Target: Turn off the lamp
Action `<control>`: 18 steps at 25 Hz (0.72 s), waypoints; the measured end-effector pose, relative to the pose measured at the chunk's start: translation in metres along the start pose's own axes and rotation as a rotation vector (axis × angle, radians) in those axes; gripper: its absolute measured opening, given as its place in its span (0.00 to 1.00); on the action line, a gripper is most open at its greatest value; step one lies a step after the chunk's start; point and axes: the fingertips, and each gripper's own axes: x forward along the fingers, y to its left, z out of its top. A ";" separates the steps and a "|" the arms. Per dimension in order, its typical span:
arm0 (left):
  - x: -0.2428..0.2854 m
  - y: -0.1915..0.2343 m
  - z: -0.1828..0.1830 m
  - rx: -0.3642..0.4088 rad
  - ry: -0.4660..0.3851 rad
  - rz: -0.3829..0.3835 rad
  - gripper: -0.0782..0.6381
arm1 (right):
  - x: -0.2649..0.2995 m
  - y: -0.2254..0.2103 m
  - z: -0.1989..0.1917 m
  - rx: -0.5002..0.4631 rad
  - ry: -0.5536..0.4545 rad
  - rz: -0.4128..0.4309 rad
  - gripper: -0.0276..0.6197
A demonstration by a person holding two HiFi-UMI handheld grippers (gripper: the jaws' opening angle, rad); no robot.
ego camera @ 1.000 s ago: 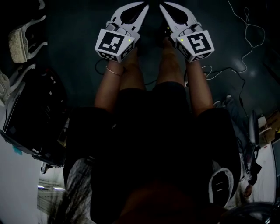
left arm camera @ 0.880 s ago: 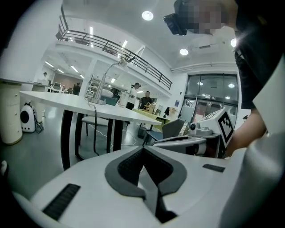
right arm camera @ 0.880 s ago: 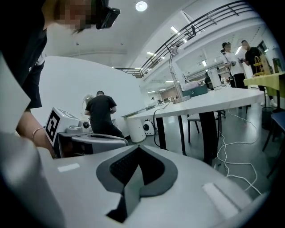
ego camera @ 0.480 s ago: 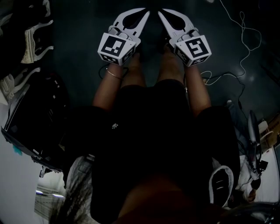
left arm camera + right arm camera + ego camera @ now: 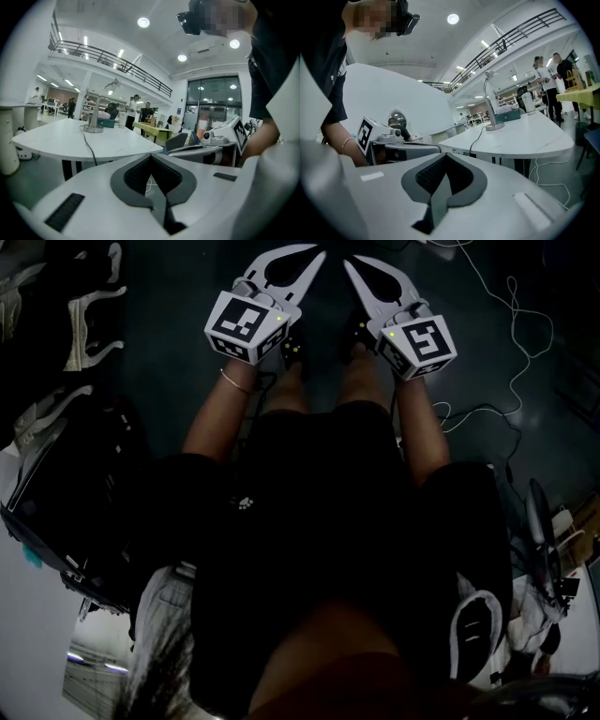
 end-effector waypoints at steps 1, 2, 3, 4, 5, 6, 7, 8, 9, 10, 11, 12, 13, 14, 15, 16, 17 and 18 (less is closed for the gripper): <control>0.000 -0.001 0.004 0.022 0.010 -0.021 0.12 | 0.000 0.001 0.005 -0.008 -0.008 0.001 0.04; -0.002 -0.003 0.008 0.041 0.021 -0.043 0.12 | 0.000 0.002 0.009 -0.014 -0.014 0.000 0.04; -0.004 -0.006 0.010 0.056 0.029 -0.065 0.12 | -0.002 0.002 0.012 -0.017 -0.016 -0.003 0.05; -0.007 -0.008 0.013 0.065 0.032 -0.083 0.12 | -0.004 0.002 0.014 -0.017 -0.017 -0.007 0.05; -0.010 -0.009 0.016 0.070 0.031 -0.094 0.12 | -0.006 0.002 0.018 -0.017 -0.019 -0.010 0.05; -0.014 -0.009 0.020 0.070 0.026 -0.099 0.12 | -0.007 0.002 0.021 -0.018 -0.022 -0.011 0.05; -0.018 -0.008 0.023 0.065 0.018 -0.098 0.12 | -0.007 0.005 0.024 -0.018 -0.025 -0.010 0.04; -0.023 -0.007 0.025 0.056 0.011 -0.096 0.12 | -0.007 0.008 0.026 -0.017 -0.027 -0.008 0.05; -0.027 -0.006 0.025 0.047 0.007 -0.095 0.12 | -0.007 0.011 0.028 -0.013 -0.029 -0.005 0.04; -0.030 -0.006 0.024 0.042 0.009 -0.096 0.12 | -0.007 0.014 0.029 -0.006 -0.031 -0.005 0.04; -0.033 -0.005 0.023 0.041 0.016 -0.096 0.12 | -0.007 0.016 0.030 0.003 -0.033 -0.005 0.04; -0.037 -0.005 0.023 0.041 0.023 -0.095 0.12 | -0.008 0.019 0.031 0.012 -0.034 -0.004 0.04; -0.040 -0.005 0.023 0.040 0.026 -0.091 0.12 | -0.009 0.023 0.031 0.017 -0.034 0.000 0.04; -0.043 -0.005 0.025 0.036 0.022 -0.087 0.12 | -0.010 0.027 0.032 0.019 -0.032 0.005 0.04; -0.046 -0.005 0.028 0.030 0.013 -0.084 0.12 | -0.011 0.030 0.034 0.016 -0.030 0.010 0.04; -0.048 -0.006 0.030 0.023 0.005 -0.083 0.12 | -0.011 0.034 0.035 0.013 -0.028 0.013 0.04; -0.052 -0.007 0.032 0.015 0.003 -0.082 0.12 | -0.011 0.038 0.036 0.012 -0.026 0.014 0.04; -0.056 -0.009 0.032 0.005 0.008 -0.083 0.12 | -0.011 0.042 0.036 0.015 -0.026 0.015 0.04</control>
